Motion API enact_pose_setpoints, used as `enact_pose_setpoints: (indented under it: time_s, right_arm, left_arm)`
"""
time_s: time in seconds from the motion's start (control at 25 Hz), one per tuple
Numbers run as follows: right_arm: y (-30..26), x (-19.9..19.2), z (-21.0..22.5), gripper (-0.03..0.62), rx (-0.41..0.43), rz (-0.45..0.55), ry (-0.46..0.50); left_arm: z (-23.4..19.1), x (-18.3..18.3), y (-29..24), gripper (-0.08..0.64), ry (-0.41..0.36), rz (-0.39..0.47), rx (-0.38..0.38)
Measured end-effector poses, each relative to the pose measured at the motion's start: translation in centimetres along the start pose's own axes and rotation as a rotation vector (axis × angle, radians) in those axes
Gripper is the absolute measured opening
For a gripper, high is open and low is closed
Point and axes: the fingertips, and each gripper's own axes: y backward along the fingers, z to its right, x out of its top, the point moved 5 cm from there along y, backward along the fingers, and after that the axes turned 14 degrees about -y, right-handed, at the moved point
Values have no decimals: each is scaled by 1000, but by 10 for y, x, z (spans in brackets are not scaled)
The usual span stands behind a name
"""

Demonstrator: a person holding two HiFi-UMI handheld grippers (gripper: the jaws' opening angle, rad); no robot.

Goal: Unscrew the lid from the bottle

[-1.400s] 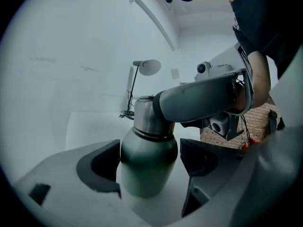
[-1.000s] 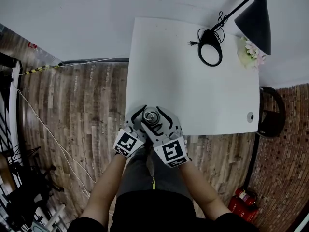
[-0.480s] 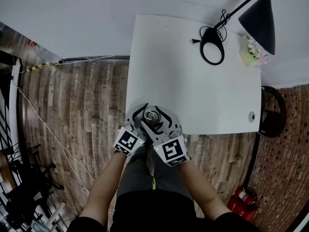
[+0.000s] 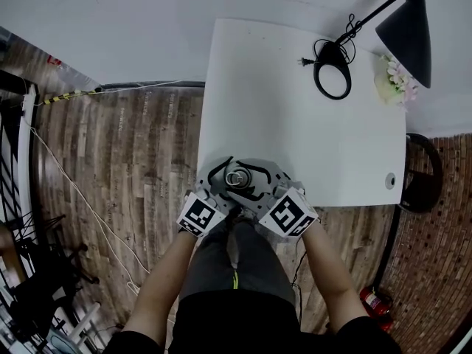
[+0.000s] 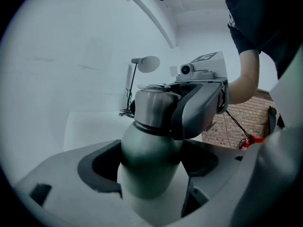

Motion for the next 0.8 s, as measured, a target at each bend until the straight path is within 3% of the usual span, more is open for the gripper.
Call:
enact_pose_setpoints:
  time_s: [0.16, 0.24, 0.52, 0.8]
  right_arm:
    - [-1, 2, 6, 272, 216, -113, 53]
    - [-3, 5, 5, 272, 276, -142, 62]
    - [-4, 5, 4, 272, 283, -153, 76]
    - [-3, 4, 6, 274, 254, -118, 28]
  left_arm:
    - [1, 0, 0, 374, 1, -1, 3]
    - [1, 0, 1, 374, 0, 0, 7]
    - [1, 0, 2, 374, 0, -1, 9]
    - [-1, -1, -1, 374, -1, -2, 8]
